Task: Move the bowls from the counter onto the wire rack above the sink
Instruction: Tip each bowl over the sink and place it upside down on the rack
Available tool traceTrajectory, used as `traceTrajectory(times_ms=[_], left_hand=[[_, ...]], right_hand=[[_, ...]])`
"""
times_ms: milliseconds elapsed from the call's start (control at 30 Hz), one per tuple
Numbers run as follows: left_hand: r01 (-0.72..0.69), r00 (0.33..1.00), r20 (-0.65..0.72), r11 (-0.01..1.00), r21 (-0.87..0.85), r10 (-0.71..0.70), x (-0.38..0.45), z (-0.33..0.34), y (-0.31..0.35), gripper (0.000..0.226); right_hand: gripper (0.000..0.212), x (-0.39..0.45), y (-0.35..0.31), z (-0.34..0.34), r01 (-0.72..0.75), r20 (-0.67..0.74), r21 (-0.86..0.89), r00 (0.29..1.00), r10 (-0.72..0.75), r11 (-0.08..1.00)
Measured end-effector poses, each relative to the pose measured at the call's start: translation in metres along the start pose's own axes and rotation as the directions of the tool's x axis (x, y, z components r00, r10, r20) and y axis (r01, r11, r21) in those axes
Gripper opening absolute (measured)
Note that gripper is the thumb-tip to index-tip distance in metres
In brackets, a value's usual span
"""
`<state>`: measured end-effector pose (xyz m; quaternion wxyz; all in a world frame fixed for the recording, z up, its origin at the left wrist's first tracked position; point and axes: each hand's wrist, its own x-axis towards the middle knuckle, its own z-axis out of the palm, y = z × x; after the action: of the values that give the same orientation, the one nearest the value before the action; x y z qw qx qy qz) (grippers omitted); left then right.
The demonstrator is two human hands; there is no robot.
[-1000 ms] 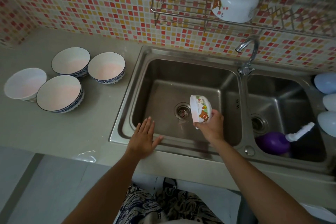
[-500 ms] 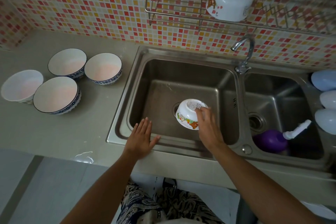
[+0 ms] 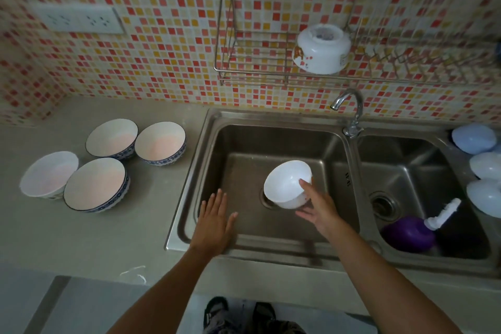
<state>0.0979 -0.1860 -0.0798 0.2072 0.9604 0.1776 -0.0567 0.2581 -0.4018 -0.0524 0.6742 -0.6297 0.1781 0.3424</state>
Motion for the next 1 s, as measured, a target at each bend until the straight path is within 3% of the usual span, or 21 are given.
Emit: traceTrajectory(times_ms=[200,333,433,600,700,900,1000], left_hand=[[-0.197,0.913,-0.349,0.977,0.08,0.212,0.07,-0.104,0.045,0.065],[-0.295,0.8,-0.472,0.928,0.228,0.37,0.108,-0.169,0.07,0.061],[-0.279,0.791,-0.459,0.906,0.319,0.406,0.132,-0.197,0.073,0.061],[-0.18,0.886,-0.329,0.897,0.404,0.326,0.156,-0.216,0.056,0.068],[-0.181,0.894,-0.301,0.881,0.438,0.333,0.159,-0.218,0.052,0.069],[-0.216,0.898,-0.282,0.898,0.383,0.337,0.159,-0.218,0.051,0.072],[-0.235,0.892,-0.289,0.904,0.357,0.347,0.159,-0.219,0.051,0.07]], right_hand=[[0.058,-0.015,-0.032,0.023,0.073,0.057,0.263,0.994,-0.091,0.962],[0.053,-0.03,-0.062,0.041,0.122,0.055,0.363,0.987,-0.152,0.924],[0.051,-0.044,-0.09,0.053,0.184,0.07,0.379,0.971,-0.227,0.907],[0.048,-0.071,-0.137,0.073,0.251,0.124,0.449,0.933,-0.338,0.857],[0.049,-0.083,-0.171,0.086,0.323,0.115,0.43,0.907,-0.406,0.843],[0.051,-0.084,-0.239,0.117,0.465,0.043,0.267,0.87,-0.492,0.844],[0.057,-0.067,-0.258,0.131,0.607,-0.006,0.024,0.795,-0.607,0.795]])
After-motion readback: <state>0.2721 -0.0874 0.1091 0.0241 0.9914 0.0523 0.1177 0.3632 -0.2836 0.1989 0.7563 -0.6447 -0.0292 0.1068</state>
